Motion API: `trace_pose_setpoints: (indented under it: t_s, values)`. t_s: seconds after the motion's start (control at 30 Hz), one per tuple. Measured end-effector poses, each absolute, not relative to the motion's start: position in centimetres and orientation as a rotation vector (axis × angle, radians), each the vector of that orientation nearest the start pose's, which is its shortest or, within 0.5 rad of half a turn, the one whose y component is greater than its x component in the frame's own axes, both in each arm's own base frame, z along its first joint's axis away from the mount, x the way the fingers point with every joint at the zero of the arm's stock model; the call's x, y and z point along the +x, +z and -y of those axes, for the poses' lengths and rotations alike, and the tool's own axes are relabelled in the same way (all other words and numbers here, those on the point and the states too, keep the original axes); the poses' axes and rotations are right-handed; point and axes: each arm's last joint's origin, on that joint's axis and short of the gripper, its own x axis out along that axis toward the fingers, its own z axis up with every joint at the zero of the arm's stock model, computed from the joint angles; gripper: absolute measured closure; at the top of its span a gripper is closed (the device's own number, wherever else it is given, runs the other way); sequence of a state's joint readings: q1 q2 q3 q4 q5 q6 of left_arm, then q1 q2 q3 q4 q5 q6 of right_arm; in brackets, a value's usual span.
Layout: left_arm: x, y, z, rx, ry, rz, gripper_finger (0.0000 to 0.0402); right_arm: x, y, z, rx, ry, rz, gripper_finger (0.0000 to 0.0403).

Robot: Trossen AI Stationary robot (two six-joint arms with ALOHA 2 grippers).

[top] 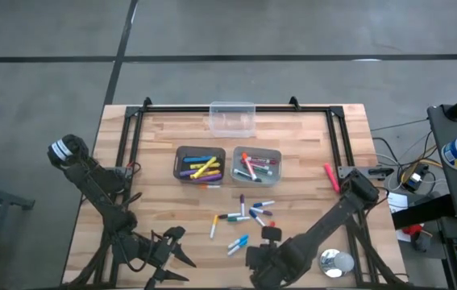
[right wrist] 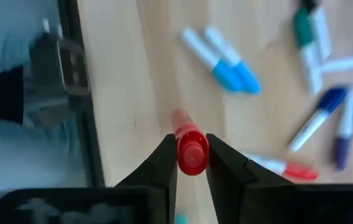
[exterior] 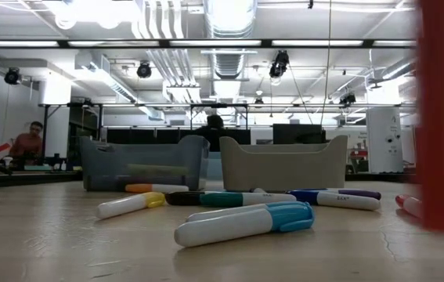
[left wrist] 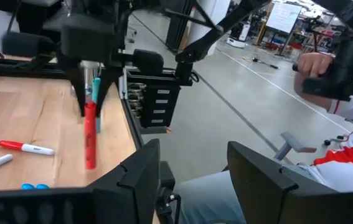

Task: Pick & Place Markers
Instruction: Put the large orange highlighter pen into the black bin

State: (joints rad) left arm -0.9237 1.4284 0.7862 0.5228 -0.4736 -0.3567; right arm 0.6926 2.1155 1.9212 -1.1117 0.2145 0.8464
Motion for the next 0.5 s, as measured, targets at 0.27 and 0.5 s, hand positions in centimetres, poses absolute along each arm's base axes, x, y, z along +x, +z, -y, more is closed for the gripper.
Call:
trace_pose_setpoints:
  t_s: [0.27, 0.5]
  values:
    - [19.7, 25.1, 23.6, -0.245, -0.419, -0.174, 0.0221, 35.7, 29.0, -26.1, 0.041, -0.107, -1.017, 0.034]
    - [20.6, 24.4, 22.8, -0.213, -0.262, -0.174, 0.0221, 37.2, 33.2, -26.1, 0.025, 0.007, -0.822, 0.034]
